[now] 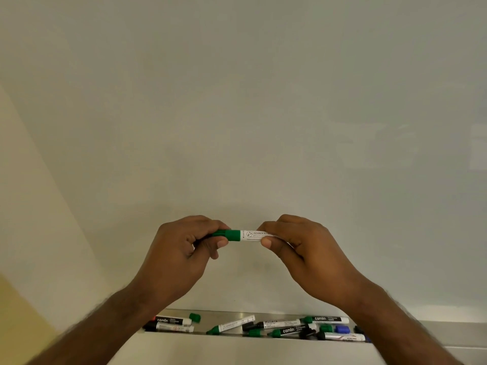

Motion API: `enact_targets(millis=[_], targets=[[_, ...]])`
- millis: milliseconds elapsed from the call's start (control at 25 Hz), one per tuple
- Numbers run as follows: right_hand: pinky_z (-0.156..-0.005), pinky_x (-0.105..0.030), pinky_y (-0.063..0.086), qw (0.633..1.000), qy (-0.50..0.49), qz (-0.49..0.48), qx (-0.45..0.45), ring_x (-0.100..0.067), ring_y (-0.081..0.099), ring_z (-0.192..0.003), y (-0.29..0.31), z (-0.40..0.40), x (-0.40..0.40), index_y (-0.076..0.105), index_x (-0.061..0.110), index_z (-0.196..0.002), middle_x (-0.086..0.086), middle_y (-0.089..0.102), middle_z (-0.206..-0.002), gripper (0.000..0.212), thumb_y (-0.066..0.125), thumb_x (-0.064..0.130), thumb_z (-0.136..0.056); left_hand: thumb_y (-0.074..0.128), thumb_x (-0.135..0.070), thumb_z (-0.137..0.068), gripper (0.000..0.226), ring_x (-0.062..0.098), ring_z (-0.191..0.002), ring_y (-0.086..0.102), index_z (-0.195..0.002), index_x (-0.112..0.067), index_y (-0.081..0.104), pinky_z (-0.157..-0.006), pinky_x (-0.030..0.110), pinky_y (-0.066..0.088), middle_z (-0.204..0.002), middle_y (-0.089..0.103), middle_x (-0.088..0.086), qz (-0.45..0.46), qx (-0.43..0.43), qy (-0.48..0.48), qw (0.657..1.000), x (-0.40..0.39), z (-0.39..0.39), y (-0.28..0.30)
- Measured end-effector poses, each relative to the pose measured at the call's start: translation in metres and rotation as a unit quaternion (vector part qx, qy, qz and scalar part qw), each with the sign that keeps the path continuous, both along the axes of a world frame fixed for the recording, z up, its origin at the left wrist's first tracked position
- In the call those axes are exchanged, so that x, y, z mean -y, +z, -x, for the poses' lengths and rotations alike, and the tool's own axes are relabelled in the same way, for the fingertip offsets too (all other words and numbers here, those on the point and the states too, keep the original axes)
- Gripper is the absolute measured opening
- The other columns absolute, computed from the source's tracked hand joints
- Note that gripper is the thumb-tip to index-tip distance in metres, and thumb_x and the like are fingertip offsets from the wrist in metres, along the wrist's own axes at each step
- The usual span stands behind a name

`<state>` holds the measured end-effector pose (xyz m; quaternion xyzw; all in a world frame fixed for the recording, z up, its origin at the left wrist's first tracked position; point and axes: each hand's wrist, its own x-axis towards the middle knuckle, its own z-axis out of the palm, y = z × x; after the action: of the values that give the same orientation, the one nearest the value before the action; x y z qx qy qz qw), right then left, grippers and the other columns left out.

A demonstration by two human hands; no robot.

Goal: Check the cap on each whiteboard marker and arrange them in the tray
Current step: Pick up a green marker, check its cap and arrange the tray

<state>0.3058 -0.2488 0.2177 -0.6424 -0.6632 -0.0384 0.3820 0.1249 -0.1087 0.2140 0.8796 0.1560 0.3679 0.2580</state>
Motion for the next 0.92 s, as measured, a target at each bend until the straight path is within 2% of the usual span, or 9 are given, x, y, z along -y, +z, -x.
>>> enact_targets(millis=[200, 320, 520, 640, 760, 840, 920], targets=[[-0.067, -0.013, 0.039, 0.997, 0.006, 0.040, -0.069, -0.006, 0.051, -0.075, -0.038, 0.003, -0.022, 0.061, 0.021, -0.121, 0.009, 0.059, -0.089, 0.027, 0.058, 0.018, -0.094, 0.069, -0.009, -0.082, 0.028, 0.013, -0.074, 0.062, -0.094, -0.034, 0.071, -0.063, 0.011, 0.043, -0.078, 0.066, -0.012, 0.038, -0.030, 0.027, 0.998, -0.029, 0.003, -0.032], [-0.076, -0.013, 0.041, 0.994, -0.023, 0.063, -0.085, -0.006, 0.054, -0.085, -0.074, 0.006, -0.032, 0.058, 0.020, -0.123, 0.005, 0.064, -0.103, 0.030, 0.057, 0.013, -0.093, 0.071, -0.009, -0.080, 0.026, 0.013, -0.075, 0.060, -0.092, -0.032, 0.072, -0.063, 0.010, 0.043, -0.073, 0.066, -0.009, 0.072, -0.048, 0.047, 0.995, -0.046, 0.009, -0.064], [-0.073, -0.032, 0.043, 0.991, -0.083, 0.097, 0.028, -0.018, 0.057, -0.083, -0.136, 0.015, -0.053, 0.067, 0.021, -0.106, 0.003, 0.066, -0.090, 0.020, 0.061, 0.011, -0.088, 0.077, -0.012, -0.076, 0.028, 0.011, -0.073, 0.060, -0.089, -0.036, 0.072, -0.062, 0.010, 0.044, -0.075, 0.067, -0.010, 0.135, -0.078, 0.066, 0.986, -0.067, 0.020, -0.135], [-0.075, -0.034, 0.036, 0.975, -0.159, 0.130, 0.088, -0.020, 0.057, -0.087, -0.174, 0.024, -0.059, 0.069, 0.022, -0.095, 0.005, 0.064, -0.088, 0.024, 0.073, 0.009, -0.075, 0.079, -0.026, -0.074, 0.021, 0.009, -0.064, 0.058, -0.093, -0.031, 0.070, -0.067, 0.024, 0.051, -0.076, 0.065, -0.009, 0.176, -0.143, 0.137, 0.964, -0.077, 0.026, -0.186], [-0.076, -0.038, 0.040, 0.951, -0.203, 0.190, 0.138, -0.022, 0.052, -0.090, -0.210, 0.034, -0.059, 0.069, 0.022, -0.089, 0.002, 0.060, -0.090, 0.031, 0.080, 0.012, -0.062, 0.072, -0.040, -0.079, 0.034, 0.014, -0.082, 0.063, -0.107, -0.022, 0.066, -0.077, 0.030, 0.050, -0.091, 0.067, -0.004, 0.162, -0.280, 0.229, 0.918, -0.083, 0.029, -0.234], [-0.074, -0.040, 0.044, 0.942, -0.217, 0.209, 0.150, -0.024, 0.049, -0.090, -0.230, 0.036, -0.061, 0.070, 0.020, -0.089, -0.001, 0.059, -0.091, 0.032, 0.079, 0.012, -0.060, 0.067, -0.046, -0.080, 0.039, 0.018, -0.093, 0.064, -0.107, -0.019, 0.065, -0.078, 0.030, 0.049, -0.104, 0.068, 0.000, 0.163, -0.322, 0.247, 0.899, -0.083, 0.025, -0.254], [-0.073, -0.042, 0.046, 0.937, -0.224, 0.218, 0.156, -0.026, 0.046, -0.090, -0.243, 0.038, -0.064, 0.071, 0.020, -0.090, -0.003, 0.059, -0.091, 0.031, 0.077, 0.010, -0.061, 0.066, -0.051, -0.078, 0.038, 0.018, -0.089, 0.064, -0.100, -0.019, 0.065, -0.072, 0.029, 0.049, -0.100, 0.068, 0.000, 0.160, -0.337, 0.252, 0.893, -0.081, 0.019, -0.264]])
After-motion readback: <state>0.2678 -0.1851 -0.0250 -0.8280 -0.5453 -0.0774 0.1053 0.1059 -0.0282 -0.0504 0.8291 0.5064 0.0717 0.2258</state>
